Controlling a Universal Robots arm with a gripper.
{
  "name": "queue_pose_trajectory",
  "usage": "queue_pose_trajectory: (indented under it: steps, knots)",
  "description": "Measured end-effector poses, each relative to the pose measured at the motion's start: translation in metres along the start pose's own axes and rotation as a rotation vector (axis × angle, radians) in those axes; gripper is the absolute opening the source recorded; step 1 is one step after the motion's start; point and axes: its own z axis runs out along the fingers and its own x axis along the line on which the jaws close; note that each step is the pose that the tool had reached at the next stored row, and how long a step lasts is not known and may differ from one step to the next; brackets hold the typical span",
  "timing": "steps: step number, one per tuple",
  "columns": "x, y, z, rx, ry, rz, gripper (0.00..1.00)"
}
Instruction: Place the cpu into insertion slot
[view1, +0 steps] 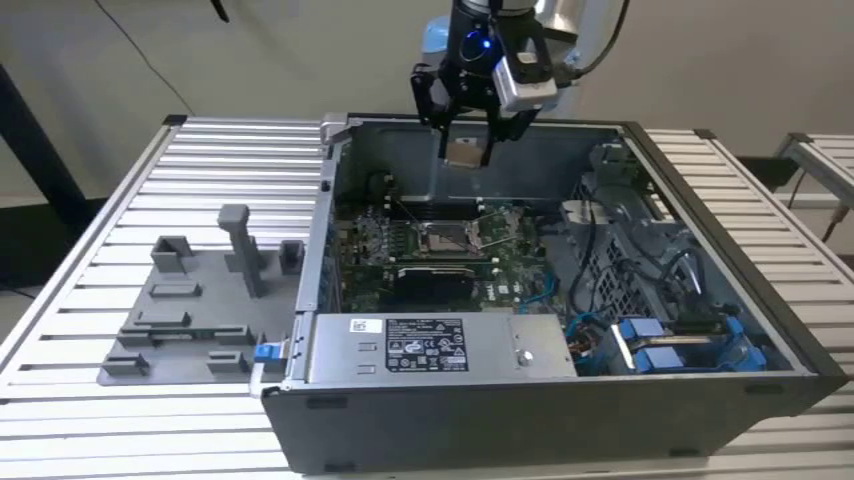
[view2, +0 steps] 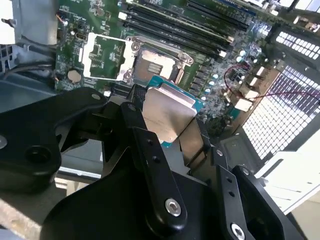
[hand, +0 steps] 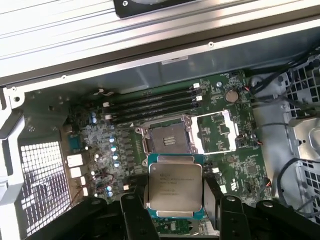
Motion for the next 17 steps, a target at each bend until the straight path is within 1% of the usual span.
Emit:
queue_pose_trajectory:
  steps: [10,17]
  knots:
    - [-0.0001,-0.0003,0.0029,-0.0037,-0.0073,0.115,0.54]
    - [-0.0003,-0.0007,0.0071,-0.0073,-0.0153,0.220,0.54]
